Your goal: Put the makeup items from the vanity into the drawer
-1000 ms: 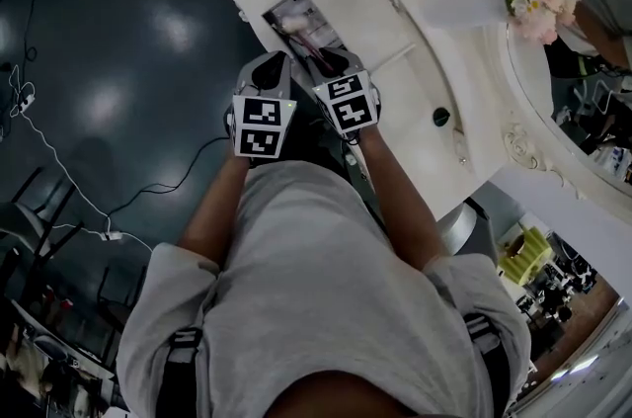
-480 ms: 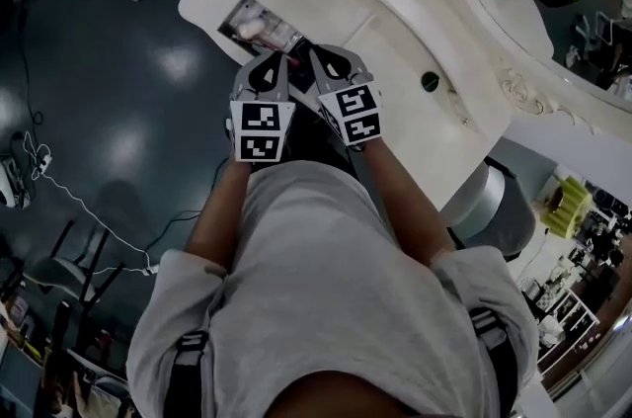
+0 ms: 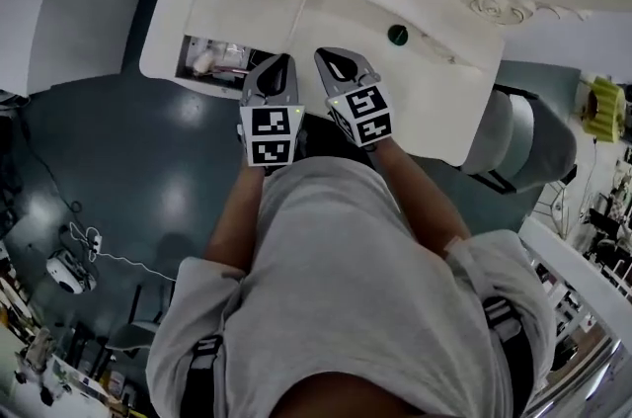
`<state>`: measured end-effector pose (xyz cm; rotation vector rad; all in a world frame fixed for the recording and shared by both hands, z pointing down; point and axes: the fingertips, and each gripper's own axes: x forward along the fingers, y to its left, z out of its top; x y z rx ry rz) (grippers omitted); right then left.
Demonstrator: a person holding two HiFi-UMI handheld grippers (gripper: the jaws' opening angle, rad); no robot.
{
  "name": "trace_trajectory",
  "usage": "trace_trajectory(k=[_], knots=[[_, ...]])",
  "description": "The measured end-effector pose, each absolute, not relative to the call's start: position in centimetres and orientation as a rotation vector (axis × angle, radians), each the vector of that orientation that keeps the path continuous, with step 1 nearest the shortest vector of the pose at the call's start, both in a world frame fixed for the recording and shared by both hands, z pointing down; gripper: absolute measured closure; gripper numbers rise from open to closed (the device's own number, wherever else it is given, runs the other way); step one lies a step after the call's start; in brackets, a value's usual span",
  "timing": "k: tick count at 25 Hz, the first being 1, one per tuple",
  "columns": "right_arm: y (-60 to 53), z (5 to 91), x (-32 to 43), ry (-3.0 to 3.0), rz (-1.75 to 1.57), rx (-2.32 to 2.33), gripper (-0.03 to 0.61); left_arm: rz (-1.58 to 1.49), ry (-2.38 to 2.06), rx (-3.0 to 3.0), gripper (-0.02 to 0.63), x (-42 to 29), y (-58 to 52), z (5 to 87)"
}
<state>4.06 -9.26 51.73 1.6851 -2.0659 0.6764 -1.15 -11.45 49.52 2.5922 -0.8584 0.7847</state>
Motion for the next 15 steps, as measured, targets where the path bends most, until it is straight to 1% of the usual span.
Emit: trace_trajectory(k=[6, 15], knots=[[-6.0, 51.4, 9.2, -1.965, 0.747, 1.861, 0.58, 0.838, -0.648, 2.699, 0.611, 4.9, -8.6, 49.4], [-0.3, 49.2, 15.3, -1.862, 0.74, 2.018, 0.58, 0.908, -0.368, 2.819, 0.611, 12.9, -3.0, 49.4]])
